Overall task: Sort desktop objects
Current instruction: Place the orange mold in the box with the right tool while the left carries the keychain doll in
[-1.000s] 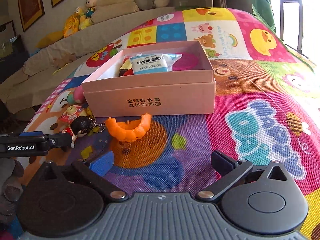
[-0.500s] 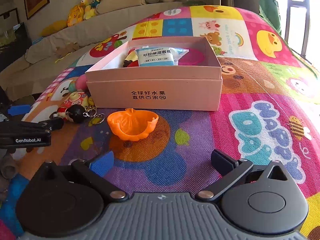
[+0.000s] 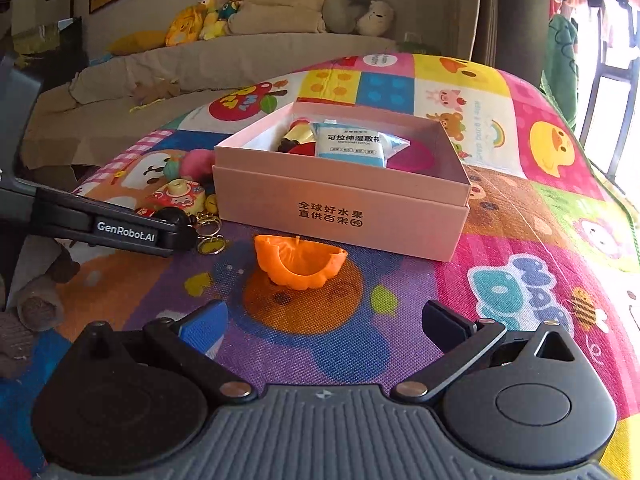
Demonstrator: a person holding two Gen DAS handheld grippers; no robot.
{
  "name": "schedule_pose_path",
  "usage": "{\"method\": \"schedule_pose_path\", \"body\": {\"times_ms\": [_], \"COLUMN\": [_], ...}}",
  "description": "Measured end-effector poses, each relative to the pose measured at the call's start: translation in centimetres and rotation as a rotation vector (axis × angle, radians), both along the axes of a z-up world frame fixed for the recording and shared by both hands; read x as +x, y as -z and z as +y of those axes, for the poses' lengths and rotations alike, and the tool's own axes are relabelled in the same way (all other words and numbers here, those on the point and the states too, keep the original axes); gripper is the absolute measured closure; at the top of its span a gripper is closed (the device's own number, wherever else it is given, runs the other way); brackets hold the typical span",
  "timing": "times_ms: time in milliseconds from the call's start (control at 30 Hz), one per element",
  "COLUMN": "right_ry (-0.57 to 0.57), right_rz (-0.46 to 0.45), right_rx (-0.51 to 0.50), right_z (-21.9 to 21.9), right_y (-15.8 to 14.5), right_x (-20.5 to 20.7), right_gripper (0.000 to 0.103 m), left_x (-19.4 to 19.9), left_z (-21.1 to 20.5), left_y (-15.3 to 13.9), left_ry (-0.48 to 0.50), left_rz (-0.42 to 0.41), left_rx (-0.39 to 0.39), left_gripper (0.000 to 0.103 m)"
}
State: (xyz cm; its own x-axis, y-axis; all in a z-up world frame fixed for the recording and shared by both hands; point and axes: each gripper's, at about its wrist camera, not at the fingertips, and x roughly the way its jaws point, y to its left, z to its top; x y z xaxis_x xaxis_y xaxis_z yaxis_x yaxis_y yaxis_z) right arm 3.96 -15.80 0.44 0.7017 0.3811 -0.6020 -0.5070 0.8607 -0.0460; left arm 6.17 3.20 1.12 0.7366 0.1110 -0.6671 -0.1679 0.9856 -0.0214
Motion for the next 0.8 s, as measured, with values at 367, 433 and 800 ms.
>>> {"method": "schedule_pose_path", "body": {"times_ms": [367,433,800], "right_ry": [0.034,0.036,-0.035], "right_rz": [0.141,0.153,-0.064], "right_rx": [0.017,0.021,0.054], "right_z": [2.2,1.9,-3.5], "right_y": [0.5,-0.1,-10.2], "right_x": [5.4,5.3,-2.0], "right_gripper": [0.038,0.049,0.050], "left_x": [-6.0,-7.0,-5.6], "left_z": [0.7,0.4,-3.1], "left_y": [-1.7,-2.3,-11.2], "left_ry": [0.067,0.081,0.245], "left_rz": [-0.052,-0.072,-0.350], "left_rx": [0.020,0.037,0.068], "left_gripper": [0.033,0.033,0.033]}}
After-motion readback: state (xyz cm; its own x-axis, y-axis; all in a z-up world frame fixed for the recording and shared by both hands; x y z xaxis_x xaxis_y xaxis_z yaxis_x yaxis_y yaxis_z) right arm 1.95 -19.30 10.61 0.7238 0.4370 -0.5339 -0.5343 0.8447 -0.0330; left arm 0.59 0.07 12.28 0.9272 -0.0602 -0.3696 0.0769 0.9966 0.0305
